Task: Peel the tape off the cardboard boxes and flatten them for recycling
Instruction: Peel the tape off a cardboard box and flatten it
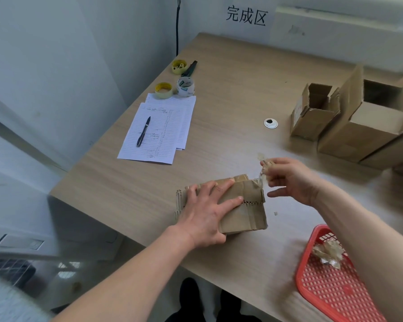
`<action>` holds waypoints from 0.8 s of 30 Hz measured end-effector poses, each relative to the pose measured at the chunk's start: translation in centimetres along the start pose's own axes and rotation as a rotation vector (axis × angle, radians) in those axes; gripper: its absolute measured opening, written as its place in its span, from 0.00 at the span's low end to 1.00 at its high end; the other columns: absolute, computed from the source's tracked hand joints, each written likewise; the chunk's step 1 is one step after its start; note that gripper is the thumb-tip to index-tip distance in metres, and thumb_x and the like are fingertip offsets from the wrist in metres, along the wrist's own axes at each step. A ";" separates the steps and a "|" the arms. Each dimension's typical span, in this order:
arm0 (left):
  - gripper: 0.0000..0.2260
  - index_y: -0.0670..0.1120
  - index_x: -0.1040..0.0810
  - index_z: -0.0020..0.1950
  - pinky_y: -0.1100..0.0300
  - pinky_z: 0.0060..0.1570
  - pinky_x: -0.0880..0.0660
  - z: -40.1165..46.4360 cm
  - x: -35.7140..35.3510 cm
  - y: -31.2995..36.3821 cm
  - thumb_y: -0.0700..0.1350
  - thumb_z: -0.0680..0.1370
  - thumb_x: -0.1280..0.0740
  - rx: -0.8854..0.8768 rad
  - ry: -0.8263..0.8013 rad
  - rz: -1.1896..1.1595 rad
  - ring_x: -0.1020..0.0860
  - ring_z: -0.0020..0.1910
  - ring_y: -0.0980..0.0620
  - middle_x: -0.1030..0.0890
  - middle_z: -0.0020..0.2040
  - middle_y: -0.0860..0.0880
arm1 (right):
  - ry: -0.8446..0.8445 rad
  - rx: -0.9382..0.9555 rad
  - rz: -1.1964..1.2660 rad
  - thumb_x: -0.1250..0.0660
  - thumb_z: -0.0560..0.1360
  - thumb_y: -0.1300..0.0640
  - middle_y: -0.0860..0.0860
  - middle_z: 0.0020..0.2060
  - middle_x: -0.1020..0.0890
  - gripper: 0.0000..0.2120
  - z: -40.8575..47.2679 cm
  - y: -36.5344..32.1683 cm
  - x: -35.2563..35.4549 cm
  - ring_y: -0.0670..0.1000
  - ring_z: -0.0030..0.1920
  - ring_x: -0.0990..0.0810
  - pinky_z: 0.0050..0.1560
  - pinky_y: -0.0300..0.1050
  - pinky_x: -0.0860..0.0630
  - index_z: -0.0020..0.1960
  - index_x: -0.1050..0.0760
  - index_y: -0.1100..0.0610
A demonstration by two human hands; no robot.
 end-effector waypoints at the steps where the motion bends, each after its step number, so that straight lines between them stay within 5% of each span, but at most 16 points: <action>1: 0.42 0.64 0.44 0.77 0.39 0.70 0.49 0.0 0.0 -0.1 0.60 0.67 0.27 0.009 -0.007 -0.001 0.50 0.75 0.43 0.56 0.80 0.54 | 0.040 0.056 0.017 0.29 0.69 0.66 0.55 0.39 0.22 0.22 0.0 0.3 0.1 0.52 0.37 0.21 0.41 0.51 0.19 0.61 0.25 0.56; 3: 0.42 0.64 0.44 0.77 0.39 0.69 0.49 0.0 -0.2 -0.2 0.60 0.67 0.28 0.019 -0.012 0.002 0.48 0.75 0.42 0.55 0.80 0.54 | 0.130 0.143 0.064 0.30 0.70 0.74 0.58 0.43 0.19 0.27 -0.2 1.1 0.3 0.55 0.43 0.18 0.43 0.52 0.19 0.65 0.30 0.56; 6: 0.42 0.63 0.43 0.76 0.38 0.69 0.47 0.1 -0.3 -0.1 0.60 0.66 0.28 0.010 -0.019 0.012 0.48 0.75 0.42 0.55 0.80 0.54 | 0.225 0.236 0.029 0.29 0.69 0.76 0.55 0.42 0.18 0.22 -0.2 2.0 0.0 0.54 0.42 0.19 0.43 0.48 0.22 0.56 0.27 0.57; 10: 0.42 0.63 0.42 0.76 0.38 0.68 0.46 0.2 -0.2 -0.1 0.60 0.66 0.27 0.008 -0.014 0.011 0.47 0.74 0.42 0.54 0.80 0.53 | 0.290 0.326 -0.326 0.21 0.66 0.65 0.49 0.44 0.20 0.17 0.0 2.5 -0.7 0.49 0.44 0.22 0.50 0.44 0.24 0.51 0.19 0.50; 15: 0.42 0.64 0.42 0.76 0.39 0.67 0.45 0.0 -0.4 -0.1 0.60 0.65 0.28 -0.003 -0.010 0.016 0.46 0.74 0.42 0.52 0.80 0.53 | 0.335 0.351 -0.344 0.19 0.66 0.61 0.51 0.41 0.23 0.29 0.2 2.7 -0.5 0.50 0.40 0.24 0.45 0.46 0.25 0.60 0.30 0.50; 20: 0.42 0.64 0.42 0.77 0.39 0.68 0.46 0.2 -0.4 -0.4 0.60 0.66 0.28 0.002 -0.016 0.004 0.46 0.75 0.42 0.52 0.80 0.53 | 0.280 0.347 -0.439 0.22 0.71 0.55 0.52 0.36 0.21 0.07 1.1 2.2 0.0 0.50 0.36 0.26 0.38 0.44 0.28 0.46 0.19 0.52; 24: 0.42 0.63 0.41 0.76 0.40 0.67 0.46 0.1 -0.3 -0.3 0.60 0.65 0.27 -0.011 -0.009 -0.005 0.45 0.74 0.42 0.51 0.80 0.53 | 0.258 0.394 -0.674 0.28 0.77 0.52 0.47 0.51 0.25 0.05 1.6 1.4 -0.1 0.48 0.51 0.26 0.51 0.43 0.32 0.45 0.18 0.53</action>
Point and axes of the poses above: each hand's wrist, its own z-axis towards the middle knuckle, its own x-axis out of the back of the hand, y = z × x, the point moved 6 cm from there along z, towards the middle knuckle
